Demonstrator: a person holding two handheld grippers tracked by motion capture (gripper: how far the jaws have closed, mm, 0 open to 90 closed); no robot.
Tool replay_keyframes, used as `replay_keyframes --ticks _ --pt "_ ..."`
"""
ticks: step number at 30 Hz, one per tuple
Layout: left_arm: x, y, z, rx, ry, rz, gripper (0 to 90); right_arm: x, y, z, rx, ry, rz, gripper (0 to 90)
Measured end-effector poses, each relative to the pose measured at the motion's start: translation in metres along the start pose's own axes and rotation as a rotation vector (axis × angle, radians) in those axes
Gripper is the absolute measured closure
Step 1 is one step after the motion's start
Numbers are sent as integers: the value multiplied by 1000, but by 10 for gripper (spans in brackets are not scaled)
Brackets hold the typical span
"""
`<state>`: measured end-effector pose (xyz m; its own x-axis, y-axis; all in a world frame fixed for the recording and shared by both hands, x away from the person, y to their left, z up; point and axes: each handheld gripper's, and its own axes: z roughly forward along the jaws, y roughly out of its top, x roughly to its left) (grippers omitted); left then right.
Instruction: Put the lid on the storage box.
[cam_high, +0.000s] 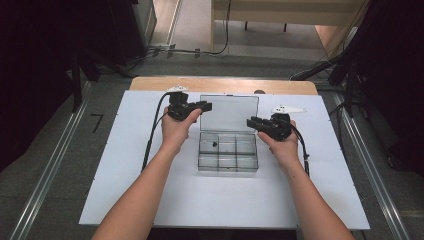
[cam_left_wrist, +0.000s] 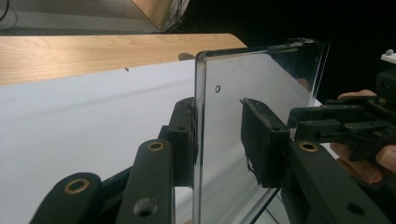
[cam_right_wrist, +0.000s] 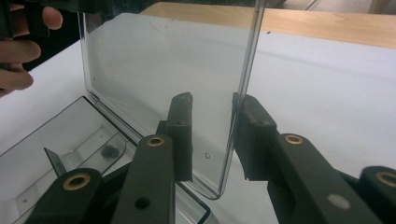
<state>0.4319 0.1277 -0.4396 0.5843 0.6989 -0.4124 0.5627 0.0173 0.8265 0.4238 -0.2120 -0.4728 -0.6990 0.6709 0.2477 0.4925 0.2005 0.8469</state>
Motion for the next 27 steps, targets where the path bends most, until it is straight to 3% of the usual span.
replay_keyframes --ticks 7,13,16,20,23,27 --pt "-3 -2 -5 -7 -6 21 674 1 1 0 7 -2 3 668" --pt "-8 -5 -10 -28 -18 39 669 4 9 -6 -10 -47 17 504" --pt "-11 -7 -13 -35 -23 47 663 5 17 -12 -38 -49 19 496" --pt "-14 -9 -17 -40 -30 58 659 11 28 -21 -72 -38 9 507" --pt "-16 -11 -19 -44 -38 66 654 18 33 -26 -91 -67 -16 563" --pt "-18 -13 -23 -47 -46 82 653 25 35 -30 -106 -62 -36 615"
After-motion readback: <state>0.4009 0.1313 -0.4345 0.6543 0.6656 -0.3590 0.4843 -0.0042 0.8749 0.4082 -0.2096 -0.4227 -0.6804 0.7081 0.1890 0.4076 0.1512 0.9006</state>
